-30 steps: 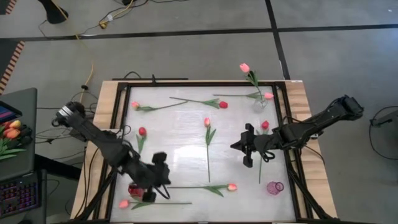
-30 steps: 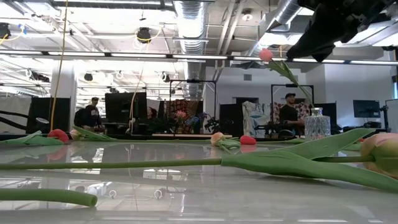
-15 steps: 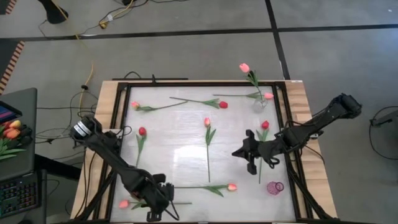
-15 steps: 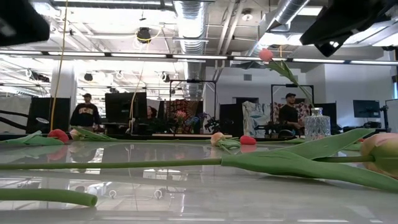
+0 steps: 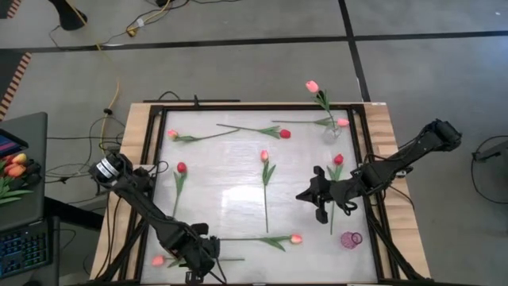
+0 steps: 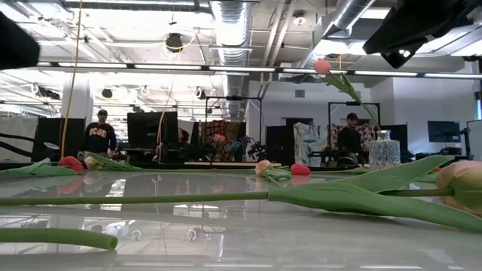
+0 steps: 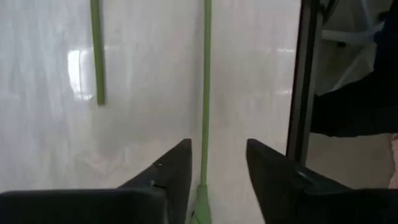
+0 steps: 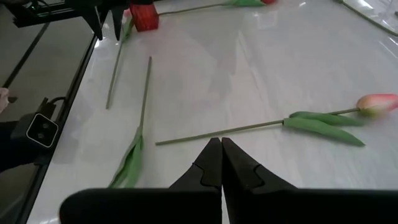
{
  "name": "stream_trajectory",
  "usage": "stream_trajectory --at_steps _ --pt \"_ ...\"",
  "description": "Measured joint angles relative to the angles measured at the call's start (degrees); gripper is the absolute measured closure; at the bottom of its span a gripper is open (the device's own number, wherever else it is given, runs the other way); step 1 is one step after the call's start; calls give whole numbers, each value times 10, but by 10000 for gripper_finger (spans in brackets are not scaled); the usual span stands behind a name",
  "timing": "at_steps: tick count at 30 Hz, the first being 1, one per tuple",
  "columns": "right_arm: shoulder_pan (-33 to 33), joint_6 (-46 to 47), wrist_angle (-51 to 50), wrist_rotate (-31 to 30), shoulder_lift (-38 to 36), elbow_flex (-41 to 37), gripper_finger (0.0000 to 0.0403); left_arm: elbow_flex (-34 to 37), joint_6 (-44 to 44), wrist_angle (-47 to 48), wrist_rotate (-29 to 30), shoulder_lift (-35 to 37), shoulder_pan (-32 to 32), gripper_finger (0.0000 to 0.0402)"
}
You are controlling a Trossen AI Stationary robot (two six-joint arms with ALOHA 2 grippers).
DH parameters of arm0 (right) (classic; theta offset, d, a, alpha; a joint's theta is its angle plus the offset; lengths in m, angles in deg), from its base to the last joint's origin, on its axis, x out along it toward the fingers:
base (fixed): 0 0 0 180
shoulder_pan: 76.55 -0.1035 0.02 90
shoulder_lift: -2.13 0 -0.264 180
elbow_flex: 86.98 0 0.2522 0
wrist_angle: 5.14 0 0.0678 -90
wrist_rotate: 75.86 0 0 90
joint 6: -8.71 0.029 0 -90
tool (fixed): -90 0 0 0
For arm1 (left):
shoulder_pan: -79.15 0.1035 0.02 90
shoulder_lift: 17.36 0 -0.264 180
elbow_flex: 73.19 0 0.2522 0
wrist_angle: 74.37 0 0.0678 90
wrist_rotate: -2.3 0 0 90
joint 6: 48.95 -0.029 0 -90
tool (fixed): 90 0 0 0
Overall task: Sort flowers into vase by color
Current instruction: Put the pink flower in the transparent vase
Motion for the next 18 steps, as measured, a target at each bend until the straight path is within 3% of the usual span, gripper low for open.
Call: stream_trajectory --at_steps 5,18 --pt "0 -5 0 0 0 0 376 19 19 -29 1 0 -6 228" --pt "2 -13 -13 -2 0 0 376 72 23 -87 28 1 -23 226"
